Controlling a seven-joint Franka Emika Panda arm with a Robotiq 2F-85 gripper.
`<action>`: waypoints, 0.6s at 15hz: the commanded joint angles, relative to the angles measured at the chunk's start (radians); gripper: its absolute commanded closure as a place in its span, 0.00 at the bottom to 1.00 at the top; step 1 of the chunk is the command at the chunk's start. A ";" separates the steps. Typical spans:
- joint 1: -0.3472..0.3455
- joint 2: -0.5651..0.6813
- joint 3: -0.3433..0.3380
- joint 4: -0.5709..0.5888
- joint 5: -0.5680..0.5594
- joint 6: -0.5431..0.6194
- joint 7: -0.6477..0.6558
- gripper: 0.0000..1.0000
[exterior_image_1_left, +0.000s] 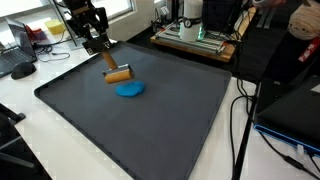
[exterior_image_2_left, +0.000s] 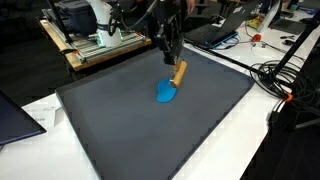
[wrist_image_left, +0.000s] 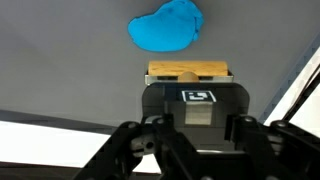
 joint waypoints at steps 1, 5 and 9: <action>-0.037 0.094 -0.009 0.143 0.075 -0.117 -0.066 0.77; -0.084 0.203 -0.004 0.281 0.119 -0.223 -0.097 0.77; -0.123 0.309 0.000 0.421 0.142 -0.311 -0.088 0.77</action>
